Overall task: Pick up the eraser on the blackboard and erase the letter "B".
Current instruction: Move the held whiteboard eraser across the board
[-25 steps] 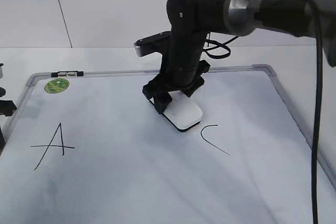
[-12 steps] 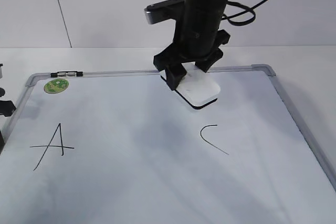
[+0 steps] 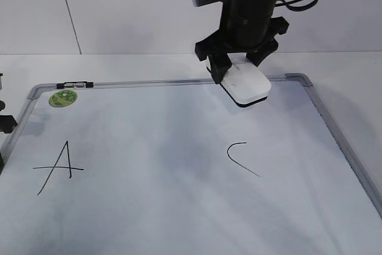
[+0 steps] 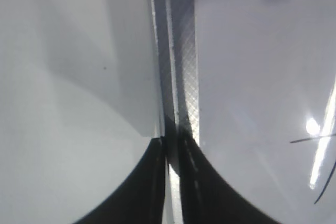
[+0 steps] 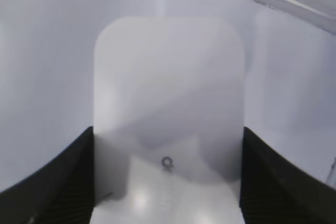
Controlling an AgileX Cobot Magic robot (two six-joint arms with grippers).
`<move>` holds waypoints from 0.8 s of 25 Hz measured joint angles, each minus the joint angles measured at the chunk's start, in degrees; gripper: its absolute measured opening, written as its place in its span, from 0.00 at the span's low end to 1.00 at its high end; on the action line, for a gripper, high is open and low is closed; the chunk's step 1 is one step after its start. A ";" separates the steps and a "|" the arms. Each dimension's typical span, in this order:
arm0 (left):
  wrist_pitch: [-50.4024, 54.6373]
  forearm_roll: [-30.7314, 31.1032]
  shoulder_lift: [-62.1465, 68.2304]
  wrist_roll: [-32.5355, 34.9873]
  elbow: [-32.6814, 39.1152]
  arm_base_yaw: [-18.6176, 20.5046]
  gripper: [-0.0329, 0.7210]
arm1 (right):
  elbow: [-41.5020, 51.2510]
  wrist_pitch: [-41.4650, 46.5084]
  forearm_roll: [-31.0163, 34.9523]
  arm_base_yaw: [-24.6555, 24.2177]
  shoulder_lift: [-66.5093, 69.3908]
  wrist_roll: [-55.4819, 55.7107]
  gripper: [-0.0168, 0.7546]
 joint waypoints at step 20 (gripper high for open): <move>0.81 0.00 0.00 0.00 0.00 0.00 0.10 | 33.21 -6.53 0.53 -8.97 -21.52 1.28 0.69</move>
